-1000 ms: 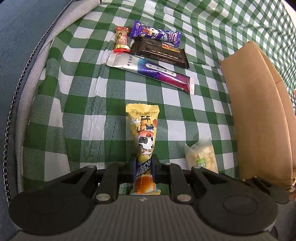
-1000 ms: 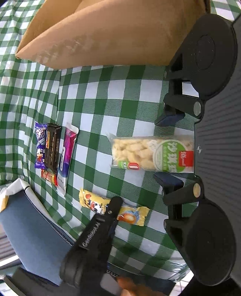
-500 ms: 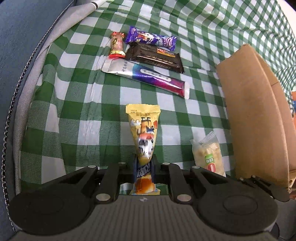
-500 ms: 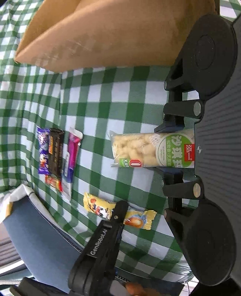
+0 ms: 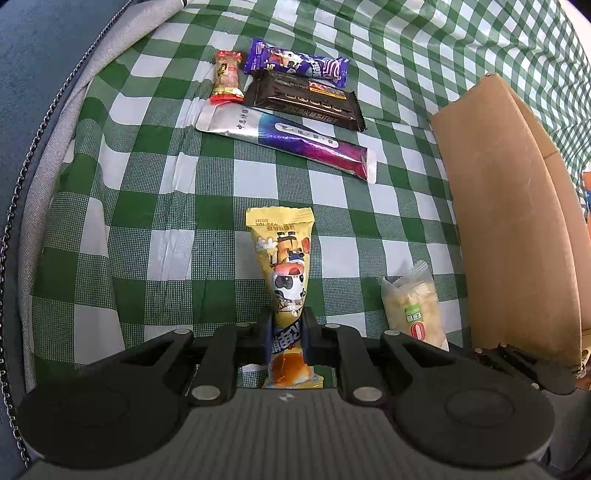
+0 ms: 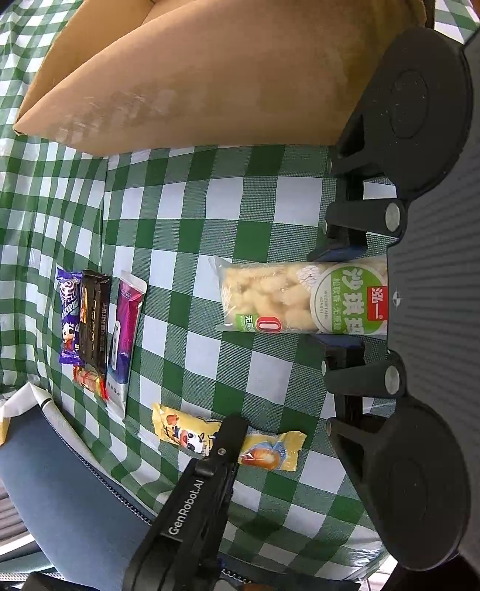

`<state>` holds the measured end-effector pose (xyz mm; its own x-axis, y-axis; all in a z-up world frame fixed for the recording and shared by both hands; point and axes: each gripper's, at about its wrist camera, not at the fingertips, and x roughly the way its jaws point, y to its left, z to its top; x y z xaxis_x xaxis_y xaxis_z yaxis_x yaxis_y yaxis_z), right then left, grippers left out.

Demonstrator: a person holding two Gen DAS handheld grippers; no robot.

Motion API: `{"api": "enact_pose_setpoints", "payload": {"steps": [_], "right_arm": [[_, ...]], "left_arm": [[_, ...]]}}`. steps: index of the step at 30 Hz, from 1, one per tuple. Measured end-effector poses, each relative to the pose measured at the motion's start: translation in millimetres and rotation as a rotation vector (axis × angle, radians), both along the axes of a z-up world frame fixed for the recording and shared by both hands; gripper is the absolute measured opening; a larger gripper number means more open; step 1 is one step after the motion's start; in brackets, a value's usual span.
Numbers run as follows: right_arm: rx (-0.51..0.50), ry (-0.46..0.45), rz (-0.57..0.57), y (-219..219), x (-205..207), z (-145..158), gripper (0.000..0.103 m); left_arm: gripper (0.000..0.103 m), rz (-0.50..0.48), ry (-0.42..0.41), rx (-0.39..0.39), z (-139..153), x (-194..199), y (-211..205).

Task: Organize snacks
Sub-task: 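Lift both snacks and hold them above the cloth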

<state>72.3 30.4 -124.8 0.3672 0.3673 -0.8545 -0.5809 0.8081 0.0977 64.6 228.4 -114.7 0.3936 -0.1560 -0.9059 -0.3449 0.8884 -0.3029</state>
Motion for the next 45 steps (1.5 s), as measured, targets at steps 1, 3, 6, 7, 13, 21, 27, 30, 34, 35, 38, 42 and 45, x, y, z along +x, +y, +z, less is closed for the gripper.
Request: {"api": "enact_pose_setpoints", "payload": {"steps": [1,3,6,7,13,21,27,30,34,35,38,42,45], "right_arm": [[0.0,0.0,0.001,0,0,0,0.042],[0.002,-0.002,0.001,-1,0,1,0.042],[0.018,-0.022,-0.002,-3,0,4,0.038],[0.028,-0.039,-0.007,-4,0,7,0.038],[0.012,-0.034,-0.027,-5,5,4,0.038],[0.0,-0.017,-0.023,-2,5,0,0.041],[-0.002,-0.018,-0.022,-2,5,0,0.041],[-0.005,-0.021,-0.018,-2,4,-1,0.041],[0.011,-0.039,-0.02,-2,3,2,0.038],[0.024,-0.051,-0.026,-3,3,4,0.038],[0.032,-0.109,-0.036,-4,2,12,0.038],[0.013,-0.07,-0.043,-4,4,5,0.038],[-0.009,-0.039,-0.048,-2,5,-1,0.038]], "left_arm": [[0.016,0.0,0.0,0.001,0,0,0],[0.016,0.001,-0.004,0.002,1,0,0],[0.016,0.031,-0.055,0.018,8,-1,5],[0.016,0.043,-0.072,0.007,10,-2,8],[0.016,0.026,-0.022,0.006,3,-1,6],[0.02,0.007,-0.007,0.02,0,-1,0],[0.02,0.001,-0.006,0.024,0,0,-1],[0.019,-0.008,-0.005,0.031,0,2,-2],[0.014,-0.038,-0.03,0.03,5,3,-4],[0.014,-0.05,-0.044,0.026,7,3,-5],[0.014,-0.074,-0.06,0.011,9,4,-9],[0.014,-0.104,-0.047,0.011,7,5,-15],[0.015,-0.116,-0.028,0.006,4,6,-17]]}}
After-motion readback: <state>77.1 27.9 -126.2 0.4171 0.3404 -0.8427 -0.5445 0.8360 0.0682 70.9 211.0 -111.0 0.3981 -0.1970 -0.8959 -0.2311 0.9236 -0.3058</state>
